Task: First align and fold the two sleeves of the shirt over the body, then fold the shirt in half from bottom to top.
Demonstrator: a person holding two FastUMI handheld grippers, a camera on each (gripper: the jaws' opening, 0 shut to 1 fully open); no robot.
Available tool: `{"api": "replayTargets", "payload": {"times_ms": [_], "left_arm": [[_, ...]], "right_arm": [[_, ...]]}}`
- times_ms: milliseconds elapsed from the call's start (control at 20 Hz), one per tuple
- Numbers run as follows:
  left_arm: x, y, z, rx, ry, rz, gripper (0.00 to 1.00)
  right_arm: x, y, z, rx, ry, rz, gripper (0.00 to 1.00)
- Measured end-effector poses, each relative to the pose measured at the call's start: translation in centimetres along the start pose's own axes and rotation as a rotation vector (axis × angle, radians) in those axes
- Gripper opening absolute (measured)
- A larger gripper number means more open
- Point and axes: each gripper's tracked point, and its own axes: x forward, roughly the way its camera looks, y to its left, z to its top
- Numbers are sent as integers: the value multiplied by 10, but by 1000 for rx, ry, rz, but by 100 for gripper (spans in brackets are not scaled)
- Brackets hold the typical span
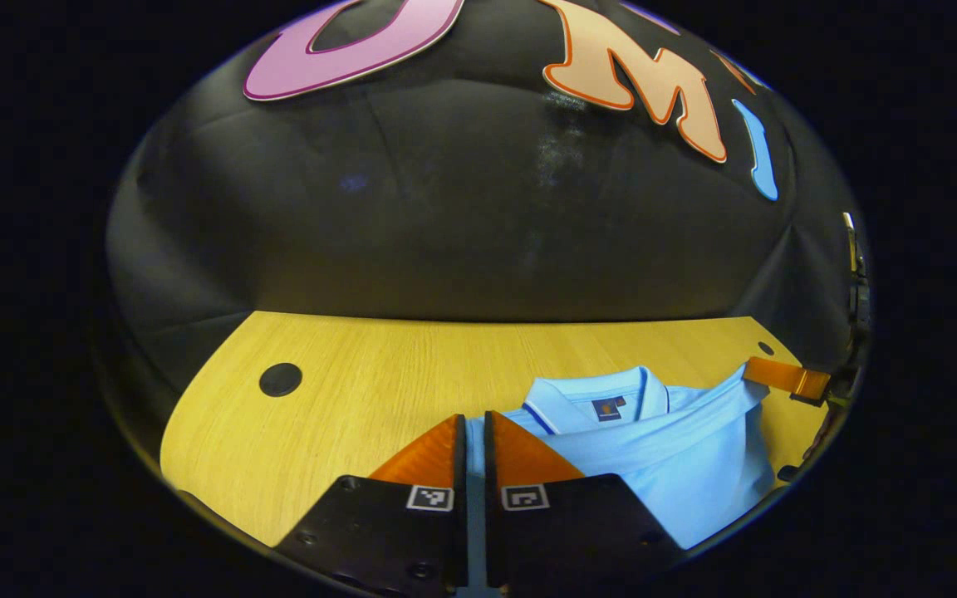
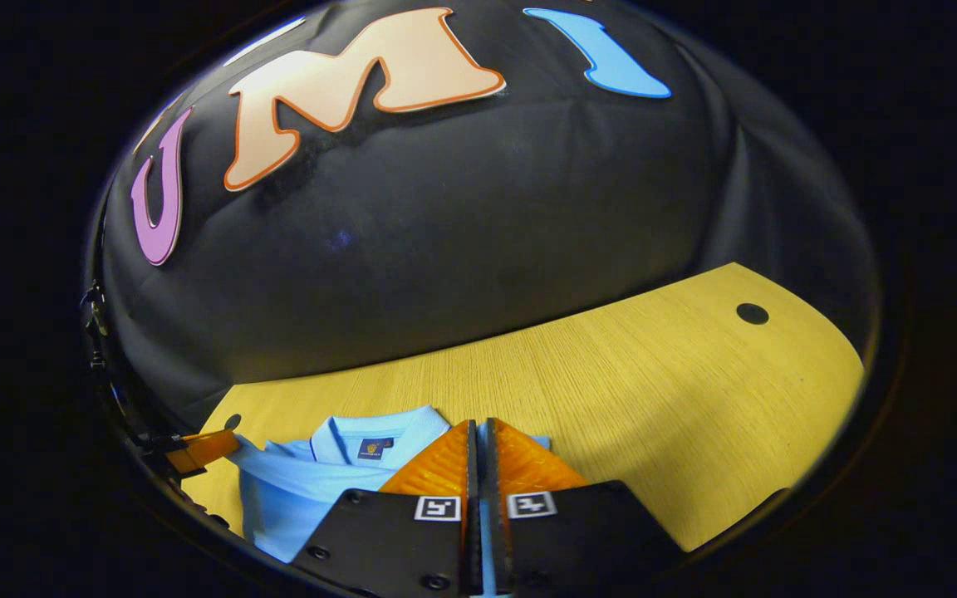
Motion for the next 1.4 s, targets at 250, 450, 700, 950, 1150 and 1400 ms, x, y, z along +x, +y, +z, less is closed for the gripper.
{"api": "replayTargets", "payload": {"times_ms": [250,450,700,950,1150,1400], "left_arm": [[-32,-2,13,-34,-26,44,94],[-99,-9,55,-19,-178,73,96],[-188,-32,81,45,-300,46,95],[-257,-49,83,66,-367,28,95],[-300,-55,82,103,-406,32,95],[-330,-55,80,96,-436,47,95]], "right_arm": [[-44,2,35,-67,-106,-6,98],[-114,9,62,-138,-225,-2,94],[-208,26,82,-191,-347,36,97],[-275,37,85,-219,-408,71,98],[-318,45,87,-221,-453,86,97],[-342,51,86,-232,-477,105,97]]}}
